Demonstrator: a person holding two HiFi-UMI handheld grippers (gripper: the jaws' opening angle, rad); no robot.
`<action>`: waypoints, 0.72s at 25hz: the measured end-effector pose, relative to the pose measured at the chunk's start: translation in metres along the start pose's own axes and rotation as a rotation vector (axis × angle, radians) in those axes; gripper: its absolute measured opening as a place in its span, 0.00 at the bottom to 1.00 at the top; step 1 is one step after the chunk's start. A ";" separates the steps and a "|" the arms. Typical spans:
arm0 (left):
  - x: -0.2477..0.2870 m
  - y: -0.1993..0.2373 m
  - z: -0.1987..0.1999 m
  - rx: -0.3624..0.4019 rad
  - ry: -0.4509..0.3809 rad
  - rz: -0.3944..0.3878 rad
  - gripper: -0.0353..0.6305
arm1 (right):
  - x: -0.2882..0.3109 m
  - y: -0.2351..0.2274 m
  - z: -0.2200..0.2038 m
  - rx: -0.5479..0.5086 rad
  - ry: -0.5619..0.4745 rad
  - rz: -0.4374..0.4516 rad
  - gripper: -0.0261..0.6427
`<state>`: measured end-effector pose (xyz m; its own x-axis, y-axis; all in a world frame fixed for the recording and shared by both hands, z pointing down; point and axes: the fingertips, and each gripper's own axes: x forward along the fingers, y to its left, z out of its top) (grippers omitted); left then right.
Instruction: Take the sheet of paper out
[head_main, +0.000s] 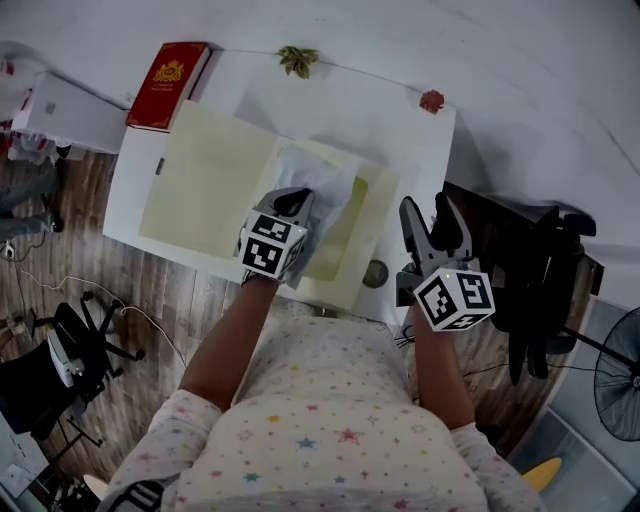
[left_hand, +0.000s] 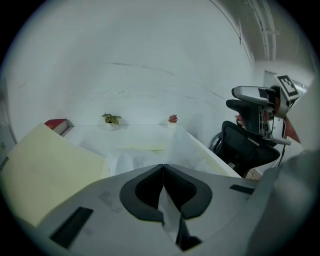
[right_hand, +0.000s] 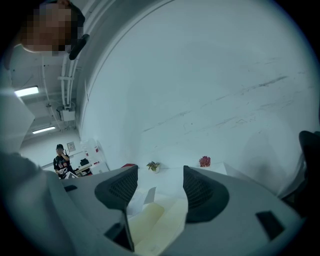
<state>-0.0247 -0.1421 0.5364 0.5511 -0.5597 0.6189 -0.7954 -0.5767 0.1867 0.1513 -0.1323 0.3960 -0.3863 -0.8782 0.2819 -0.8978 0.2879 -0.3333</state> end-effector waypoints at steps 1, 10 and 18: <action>-0.002 -0.001 0.002 -0.001 -0.005 0.003 0.08 | -0.002 0.000 0.001 0.001 -0.001 0.000 0.44; -0.017 -0.002 0.016 -0.015 -0.066 0.033 0.07 | -0.013 -0.006 0.006 -0.012 -0.018 -0.003 0.44; -0.037 0.000 0.032 -0.017 -0.124 0.059 0.07 | -0.020 -0.003 0.010 -0.021 -0.035 0.005 0.44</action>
<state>-0.0374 -0.1406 0.4891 0.5290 -0.6625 0.5303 -0.8311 -0.5308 0.1660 0.1635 -0.1192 0.3820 -0.3832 -0.8897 0.2482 -0.9003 0.2998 -0.3155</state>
